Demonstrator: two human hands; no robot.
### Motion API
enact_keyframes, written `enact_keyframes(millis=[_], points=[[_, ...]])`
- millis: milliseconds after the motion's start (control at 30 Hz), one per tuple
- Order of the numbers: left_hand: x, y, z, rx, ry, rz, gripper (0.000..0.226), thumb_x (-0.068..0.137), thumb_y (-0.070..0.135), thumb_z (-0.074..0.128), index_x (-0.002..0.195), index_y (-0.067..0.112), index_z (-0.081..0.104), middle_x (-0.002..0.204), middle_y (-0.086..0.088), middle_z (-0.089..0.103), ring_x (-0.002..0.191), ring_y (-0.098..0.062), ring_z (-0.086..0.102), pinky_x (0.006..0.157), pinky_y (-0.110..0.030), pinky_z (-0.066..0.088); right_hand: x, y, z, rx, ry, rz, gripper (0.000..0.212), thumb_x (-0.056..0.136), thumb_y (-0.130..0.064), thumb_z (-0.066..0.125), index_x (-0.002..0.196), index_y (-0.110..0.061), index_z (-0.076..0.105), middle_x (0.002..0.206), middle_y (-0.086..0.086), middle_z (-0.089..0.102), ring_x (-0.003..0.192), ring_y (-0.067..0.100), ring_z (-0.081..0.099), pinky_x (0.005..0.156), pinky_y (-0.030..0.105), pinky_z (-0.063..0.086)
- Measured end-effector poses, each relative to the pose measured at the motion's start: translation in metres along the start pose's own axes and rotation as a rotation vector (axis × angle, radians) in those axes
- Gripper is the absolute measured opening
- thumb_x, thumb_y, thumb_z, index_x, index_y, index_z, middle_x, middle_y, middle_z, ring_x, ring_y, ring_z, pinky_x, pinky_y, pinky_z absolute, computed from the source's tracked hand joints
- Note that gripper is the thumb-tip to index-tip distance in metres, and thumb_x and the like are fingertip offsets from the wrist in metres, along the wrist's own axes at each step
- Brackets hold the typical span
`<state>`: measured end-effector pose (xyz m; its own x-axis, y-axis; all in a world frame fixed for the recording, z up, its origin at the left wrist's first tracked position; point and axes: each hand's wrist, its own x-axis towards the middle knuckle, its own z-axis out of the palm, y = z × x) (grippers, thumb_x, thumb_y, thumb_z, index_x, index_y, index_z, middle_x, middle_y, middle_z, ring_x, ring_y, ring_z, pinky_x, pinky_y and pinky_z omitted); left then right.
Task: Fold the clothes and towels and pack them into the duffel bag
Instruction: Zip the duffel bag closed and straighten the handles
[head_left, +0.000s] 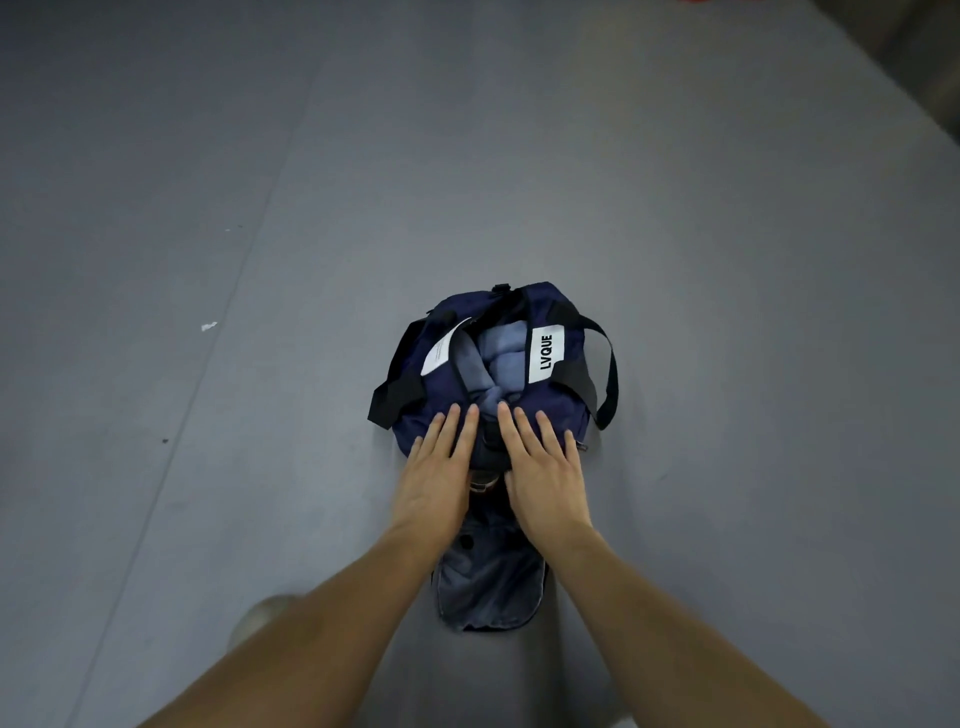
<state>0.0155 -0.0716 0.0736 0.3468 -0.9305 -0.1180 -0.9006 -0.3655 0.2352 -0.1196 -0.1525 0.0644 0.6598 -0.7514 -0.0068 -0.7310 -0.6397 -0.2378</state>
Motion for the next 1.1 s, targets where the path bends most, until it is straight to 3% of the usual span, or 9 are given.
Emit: enact_keyframes(millis=[333,467,567,633,700,800,867,933,1100], points=[[-0.049,0.005,-0.014,0.057,-0.112,0.028,0.099,0.092,0.007,0.059,0.15,0.02,-0.02,0.16,0.001,-0.019,0.154,-0.021,-0.01,0.126,-0.038,0.008,-0.042,-0.016,-0.01,0.027,-0.062,-0.023,0.09,0.085,-0.01,0.067,0.159,-0.021,0.016,0.147,-0.005,0.054,0.145,0.023,0.039,0.119,0.052,0.029],[-0.097,0.012,-0.01,0.061,-0.131,0.059,0.119,0.041,0.01,0.093,0.148,0.008,0.04,0.154,-0.011,0.041,0.136,-0.03,0.05,0.1,-0.042,0.053,-0.089,-0.022,-0.018,0.06,-0.175,-0.038,0.087,0.091,-0.012,0.058,0.159,-0.027,0.006,0.156,-0.007,0.042,0.148,0.022,0.032,0.121,0.047,0.025],[-0.138,0.017,-0.006,0.097,-0.148,0.116,0.112,0.032,0.011,0.095,0.137,0.007,0.058,0.149,-0.011,0.049,0.124,-0.031,0.061,0.086,-0.043,0.06,-0.125,-0.021,-0.037,0.109,-0.374,-0.054,0.084,0.095,-0.019,0.048,0.158,-0.036,-0.006,0.166,-0.008,0.018,0.152,0.02,0.02,0.121,0.039,0.026],[-0.163,0.02,0.003,0.108,-0.199,0.135,0.113,0.039,0.018,0.095,0.142,0.008,0.049,0.157,-0.011,0.039,0.125,-0.03,0.061,0.086,-0.043,0.06,-0.135,-0.013,-0.054,0.116,-0.554,-0.084,0.085,0.094,-0.02,0.05,0.159,-0.038,-0.003,0.168,-0.006,0.006,0.151,0.021,0.022,0.116,0.039,0.034],[-0.181,0.023,0.003,0.109,-0.228,0.198,0.093,0.065,0.042,0.082,0.143,0.012,0.043,0.162,-0.009,0.028,0.122,-0.028,0.063,0.084,-0.042,0.06,-0.126,-0.003,-0.074,0.119,-0.696,-0.07,0.083,0.092,-0.013,0.05,0.159,-0.038,0.008,0.168,-0.004,0.004,0.149,0.026,0.027,0.114,0.038,0.036],[-0.174,0.031,-0.023,0.098,-0.194,0.289,0.08,0.09,0.071,0.037,0.146,0.015,0.045,0.158,-0.004,0.037,0.115,-0.025,0.066,0.082,-0.039,0.06,-0.084,0.011,-0.106,0.129,-0.6,-0.055,0.07,0.096,-0.008,0.042,0.157,-0.037,0.024,0.162,0.001,0.032,0.141,0.028,0.04,0.114,0.036,0.036],[-0.144,0.03,-0.049,0.144,-0.072,0.424,0.08,0.097,0.072,0.026,0.154,0.017,0.036,0.161,-0.004,0.033,0.132,-0.026,0.054,0.098,-0.042,0.053,-0.046,0.02,-0.12,0.137,-0.445,-0.046,0.064,0.103,-0.014,0.038,0.159,-0.035,0.015,0.161,0.003,0.033,0.14,0.028,0.041,0.112,0.037,0.036],[-0.089,0.026,-0.069,0.22,0.058,0.501,0.073,0.102,0.064,0.02,0.159,0.018,0.02,0.166,-0.006,0.019,0.151,-0.028,0.025,0.119,-0.047,0.03,-0.001,0.029,-0.123,0.156,-0.35,-0.069,0.063,0.107,-0.022,0.035,0.16,-0.032,0.003,0.167,0.002,0.016,0.149,0.025,0.027,0.119,0.039,0.028],[0.059,-0.004,-0.076,0.257,0.091,0.278,0.064,0.105,0.048,0.017,0.159,0.019,-0.003,0.168,-0.008,0.004,0.155,-0.027,0.004,0.125,-0.047,0.011,0.093,0.046,-0.094,0.039,-0.346,-0.174,0.06,0.109,-0.035,0.029,0.16,-0.03,-0.002,0.168,0.002,0.004,0.154,0.023,0.008,0.123,0.042,0.019]])
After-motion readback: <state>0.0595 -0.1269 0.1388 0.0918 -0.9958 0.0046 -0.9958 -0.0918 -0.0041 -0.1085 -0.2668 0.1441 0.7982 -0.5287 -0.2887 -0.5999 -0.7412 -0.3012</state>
